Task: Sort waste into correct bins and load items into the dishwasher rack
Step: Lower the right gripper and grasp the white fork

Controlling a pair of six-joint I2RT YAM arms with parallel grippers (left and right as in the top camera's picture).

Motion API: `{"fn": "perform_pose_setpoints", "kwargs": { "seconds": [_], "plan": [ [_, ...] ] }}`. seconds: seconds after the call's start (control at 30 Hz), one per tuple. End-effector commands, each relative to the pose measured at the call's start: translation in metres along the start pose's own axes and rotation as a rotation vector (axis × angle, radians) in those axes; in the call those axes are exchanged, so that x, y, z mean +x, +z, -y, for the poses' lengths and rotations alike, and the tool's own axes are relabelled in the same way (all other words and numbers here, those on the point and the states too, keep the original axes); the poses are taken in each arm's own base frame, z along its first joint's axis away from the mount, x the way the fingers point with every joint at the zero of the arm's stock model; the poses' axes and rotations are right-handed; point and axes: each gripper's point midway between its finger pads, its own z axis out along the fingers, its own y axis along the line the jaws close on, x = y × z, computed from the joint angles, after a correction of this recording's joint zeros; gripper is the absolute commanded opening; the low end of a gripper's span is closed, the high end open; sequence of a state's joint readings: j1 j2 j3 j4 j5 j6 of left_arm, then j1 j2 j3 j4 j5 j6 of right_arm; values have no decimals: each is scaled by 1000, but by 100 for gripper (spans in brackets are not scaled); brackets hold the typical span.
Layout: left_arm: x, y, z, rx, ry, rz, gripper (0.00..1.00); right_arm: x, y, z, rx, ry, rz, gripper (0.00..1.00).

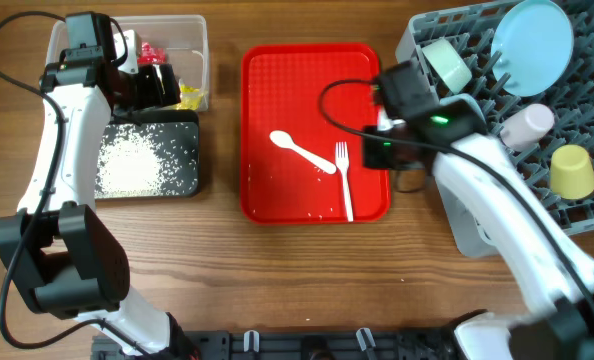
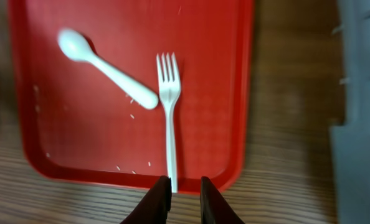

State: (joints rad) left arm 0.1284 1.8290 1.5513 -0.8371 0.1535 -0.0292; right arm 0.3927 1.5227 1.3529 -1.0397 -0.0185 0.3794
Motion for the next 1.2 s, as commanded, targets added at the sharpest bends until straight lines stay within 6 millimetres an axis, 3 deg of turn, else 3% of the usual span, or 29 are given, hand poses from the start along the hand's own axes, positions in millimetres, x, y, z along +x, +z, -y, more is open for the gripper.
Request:
{"fn": "perform_pose_setpoints", "kwargs": {
  "seconds": [0.0, 0.03, 0.13, 0.3, 0.47, 0.57, 0.73, 0.93, 1.17],
  "plan": [
    [-5, -6, 0, 2, -5, 20, 100, -12, -44, 8, -36, -16, 124, 19],
    [-5, -6, 0, 2, -5, 20, 100, -12, -46, 8, -42, -25, 129, 21],
    [-5, -6, 0, 2, -5, 20, 100, -4, -20, -10, -96, -52, 48, 25],
    [-5, -6, 0, 2, -5, 20, 100, 23, 55, -30, -63, -107, -166, 39],
    [-5, -6, 0, 2, -5, 20, 100, 63, 117, -30, 12, -134, -373, 50],
    [-5, -6, 0, 2, -5, 19, 100, 80, 137, -25, 46, -136, -456, 51],
    [-5, -6, 0, 2, -5, 20, 100, 98, 147, -21, 70, -118, -537, 50],
    [-5, -6, 0, 2, -5, 20, 100, 105, 144, -27, 56, -93, -564, 24],
    [-5, -6, 0, 2, -5, 20, 100, 105, 144, -35, 19, -86, -564, 10]
  ]
}}
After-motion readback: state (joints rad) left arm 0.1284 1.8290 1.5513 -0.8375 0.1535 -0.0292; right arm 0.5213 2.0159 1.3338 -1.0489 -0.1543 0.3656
